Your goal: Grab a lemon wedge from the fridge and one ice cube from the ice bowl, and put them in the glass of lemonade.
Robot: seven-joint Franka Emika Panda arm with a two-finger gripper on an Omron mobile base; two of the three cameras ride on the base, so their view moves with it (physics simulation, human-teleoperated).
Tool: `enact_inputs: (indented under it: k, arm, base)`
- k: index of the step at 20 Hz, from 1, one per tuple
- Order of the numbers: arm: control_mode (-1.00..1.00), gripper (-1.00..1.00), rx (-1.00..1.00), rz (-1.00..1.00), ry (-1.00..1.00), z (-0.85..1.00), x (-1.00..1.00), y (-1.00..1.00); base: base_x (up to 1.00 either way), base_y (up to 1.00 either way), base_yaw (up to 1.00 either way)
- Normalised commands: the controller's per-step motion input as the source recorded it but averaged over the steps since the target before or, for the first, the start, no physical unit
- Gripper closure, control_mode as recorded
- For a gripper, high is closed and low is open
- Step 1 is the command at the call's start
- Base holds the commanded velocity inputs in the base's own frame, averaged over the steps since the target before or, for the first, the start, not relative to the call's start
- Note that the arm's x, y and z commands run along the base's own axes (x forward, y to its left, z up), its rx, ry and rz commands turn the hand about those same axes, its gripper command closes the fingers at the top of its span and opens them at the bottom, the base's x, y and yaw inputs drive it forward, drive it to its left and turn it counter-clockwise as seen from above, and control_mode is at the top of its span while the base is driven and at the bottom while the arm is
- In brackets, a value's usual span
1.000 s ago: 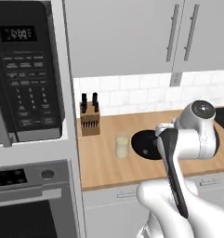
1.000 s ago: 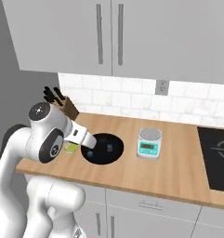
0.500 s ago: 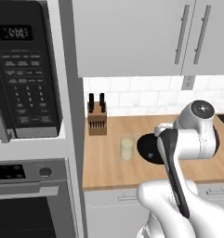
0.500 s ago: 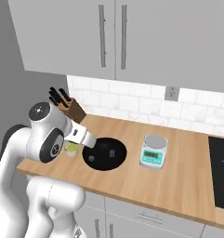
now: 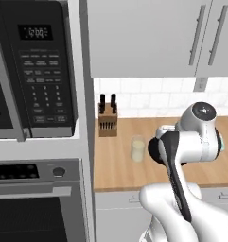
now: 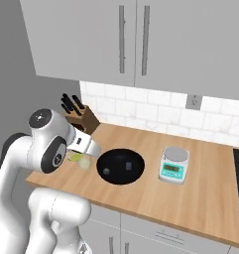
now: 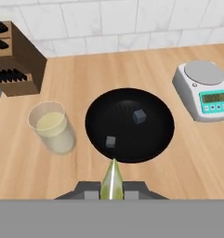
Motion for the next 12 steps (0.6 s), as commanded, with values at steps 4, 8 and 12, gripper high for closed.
enact_inputs:
  k: [4,8,12]
  arm:
    - [1.0,1.0,0.0,0.0,0.0,0.0,0.0,0.0]
    - [-1.0,1.0,-0.04,0.0,-0.04,0.0,0.3,0.1]
    - [-1.0,1.0,-0.1,0.0,-0.15,0.0,0.8,0.4]
  base:
    - [0.23,0.26,0.0]
    - [0.14,0.14,0.0]
    - [0.0,0.0,0.0]
